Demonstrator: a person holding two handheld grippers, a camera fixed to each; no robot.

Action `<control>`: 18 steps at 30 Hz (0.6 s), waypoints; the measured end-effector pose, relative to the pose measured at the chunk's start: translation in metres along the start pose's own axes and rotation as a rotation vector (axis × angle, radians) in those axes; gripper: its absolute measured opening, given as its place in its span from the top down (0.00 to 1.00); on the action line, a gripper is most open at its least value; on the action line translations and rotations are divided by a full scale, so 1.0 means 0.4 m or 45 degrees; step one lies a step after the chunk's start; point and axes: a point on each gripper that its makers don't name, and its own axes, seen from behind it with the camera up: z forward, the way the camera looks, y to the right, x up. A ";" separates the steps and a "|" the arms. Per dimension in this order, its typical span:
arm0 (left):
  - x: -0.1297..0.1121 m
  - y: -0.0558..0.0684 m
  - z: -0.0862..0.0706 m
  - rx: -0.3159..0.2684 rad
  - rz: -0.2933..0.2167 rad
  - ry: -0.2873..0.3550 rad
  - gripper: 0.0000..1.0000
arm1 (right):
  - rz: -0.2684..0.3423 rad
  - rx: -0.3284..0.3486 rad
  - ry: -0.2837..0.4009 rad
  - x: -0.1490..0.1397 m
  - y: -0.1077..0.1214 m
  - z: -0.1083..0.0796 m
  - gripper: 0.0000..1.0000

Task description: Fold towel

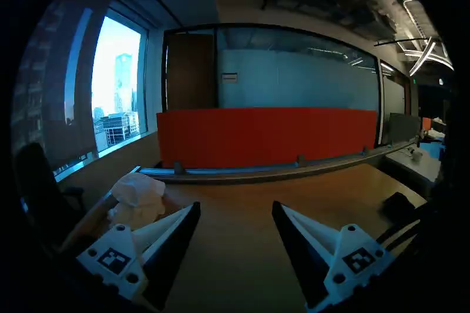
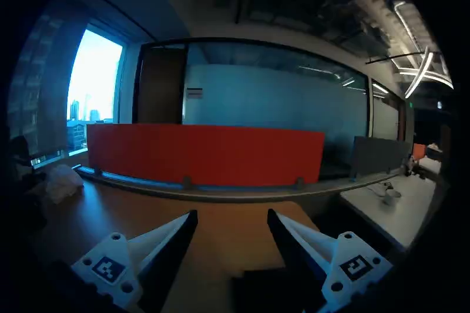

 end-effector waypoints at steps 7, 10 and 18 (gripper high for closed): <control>0.036 -0.035 0.017 0.007 -0.003 0.037 0.10 | 0.028 0.035 0.034 0.034 -0.083 0.003 0.08; 0.045 -0.042 0.021 0.001 -0.007 0.049 0.10 | 0.043 0.051 0.043 0.045 -0.123 0.005 0.09; 0.063 -0.056 0.023 -0.008 -0.008 0.077 0.10 | 0.078 0.098 0.065 0.073 -0.222 0.008 0.08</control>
